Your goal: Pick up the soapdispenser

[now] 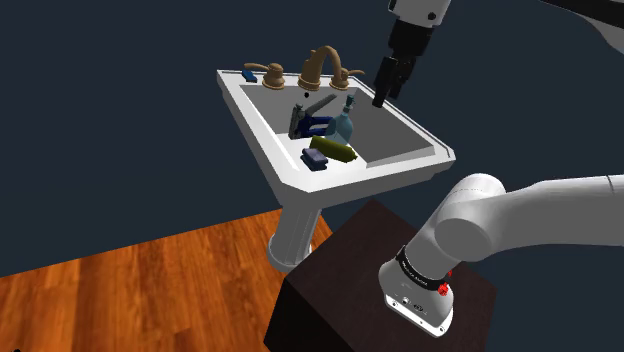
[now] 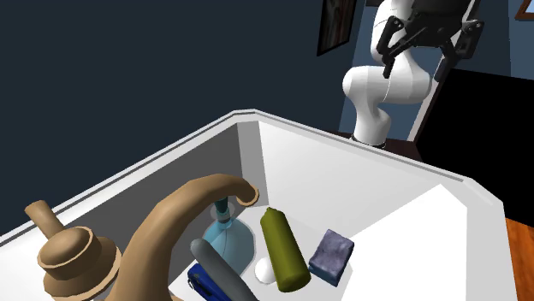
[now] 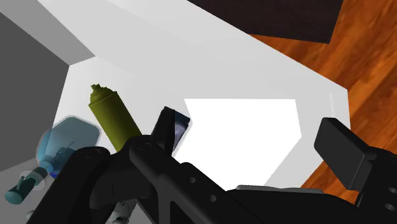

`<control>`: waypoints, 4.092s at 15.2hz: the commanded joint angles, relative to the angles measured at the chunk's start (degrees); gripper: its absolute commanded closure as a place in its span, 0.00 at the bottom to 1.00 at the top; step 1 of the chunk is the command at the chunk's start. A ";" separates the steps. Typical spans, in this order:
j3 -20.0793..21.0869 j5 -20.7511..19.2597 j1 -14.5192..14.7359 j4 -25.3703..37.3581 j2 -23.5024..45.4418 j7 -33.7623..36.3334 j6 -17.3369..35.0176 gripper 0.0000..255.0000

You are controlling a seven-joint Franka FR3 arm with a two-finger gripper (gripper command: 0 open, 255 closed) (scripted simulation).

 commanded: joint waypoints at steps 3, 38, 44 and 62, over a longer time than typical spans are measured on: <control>-2.35 -1.11 -0.54 0.43 2.51 -2.27 2.15 0.00; -26.34 15.73 -10.12 38.80 64.11 -40.38 18.57 0.00; -26.20 16.07 -10.13 37.58 64.63 -40.68 20.23 1.00; -26.61 15.12 -10.33 43.43 63.26 -39.64 13.26 1.00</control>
